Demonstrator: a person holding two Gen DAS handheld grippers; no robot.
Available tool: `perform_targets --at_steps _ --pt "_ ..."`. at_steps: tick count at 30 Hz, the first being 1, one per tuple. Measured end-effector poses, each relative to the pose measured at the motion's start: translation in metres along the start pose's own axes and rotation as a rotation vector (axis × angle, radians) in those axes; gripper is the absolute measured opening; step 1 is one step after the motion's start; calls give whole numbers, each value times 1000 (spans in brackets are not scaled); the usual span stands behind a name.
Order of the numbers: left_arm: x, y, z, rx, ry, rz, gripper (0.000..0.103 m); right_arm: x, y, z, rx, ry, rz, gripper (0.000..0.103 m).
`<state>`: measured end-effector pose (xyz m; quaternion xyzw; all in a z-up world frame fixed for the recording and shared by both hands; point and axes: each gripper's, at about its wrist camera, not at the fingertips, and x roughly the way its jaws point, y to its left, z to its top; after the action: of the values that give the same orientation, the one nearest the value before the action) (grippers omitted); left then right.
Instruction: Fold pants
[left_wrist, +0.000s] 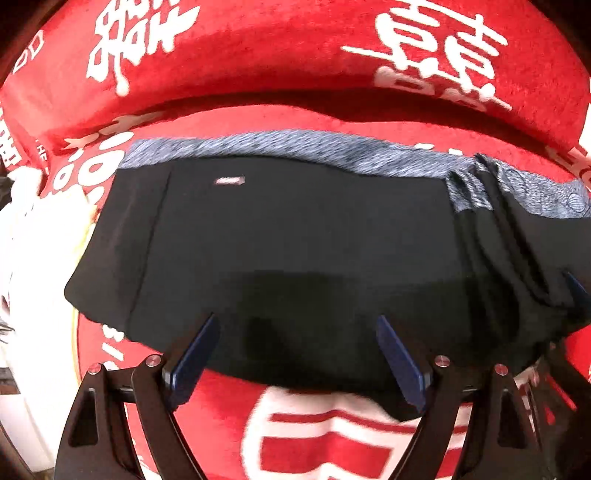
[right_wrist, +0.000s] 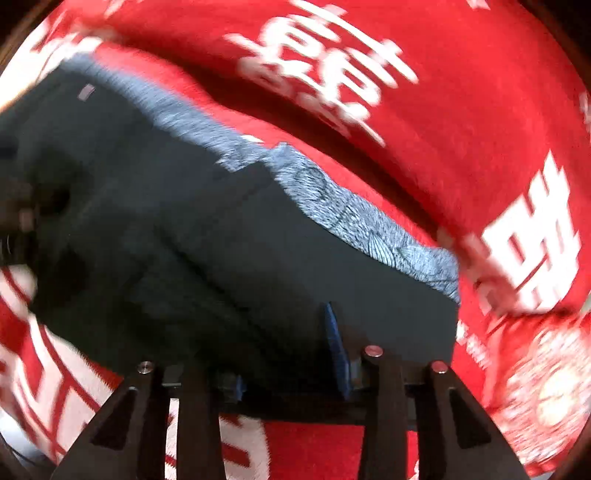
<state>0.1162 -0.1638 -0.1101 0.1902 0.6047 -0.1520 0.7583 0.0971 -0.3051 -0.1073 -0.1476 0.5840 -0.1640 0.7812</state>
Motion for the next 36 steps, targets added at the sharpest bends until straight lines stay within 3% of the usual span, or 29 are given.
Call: perform_targets --at_steps 4,6,8,13,16,19,21,22,23,26,29,33,34,36 --pt "-2 5 2 1 3 -78 88 -29 -46 -23 211 -24 260 51" --pt "-9 -10 12 15 -7 -143 88 -28 -95 -41 470 -31 498 52" --pt "-19 -28 23 31 -12 -217 88 -25 -114 -64 718 -9 659 52" --pt "-28 -62 38 45 9 -357 88 23 -150 -119 1172 95 919 52" --pt "-13 -73 42 30 78 -388 87 38 -152 -139 1315 73 1016 52" --pt "7 -81 42 -11 143 -417 87 53 -156 -137 1370 34 1090 53" --pt "12 -90 44 -33 154 -434 87 65 -153 -140 1419 35 1149 45" --pt "11 -94 45 -27 141 -424 87 72 -154 -140 1440 44 1155 22" --pt "6 -100 47 -5 113 -397 85 75 -153 -140 1443 72 1143 11" --pt "-17 -112 45 69 46 -369 81 67 -159 -138 1421 50 1153 6" --pt "-28 -113 35 150 -13 -304 81 53 -155 -126 1302 48 1144 3" --pt "-1 -107 16 173 83 -238 81 57 -125 -114 1104 203 1034 4" --pt "-2 -104 13 161 92 -231 81 55 -122 -113 1075 211 1042 6" --pt "-14 -98 11 159 36 -193 81 41 -126 -110 1020 176 1050 7"
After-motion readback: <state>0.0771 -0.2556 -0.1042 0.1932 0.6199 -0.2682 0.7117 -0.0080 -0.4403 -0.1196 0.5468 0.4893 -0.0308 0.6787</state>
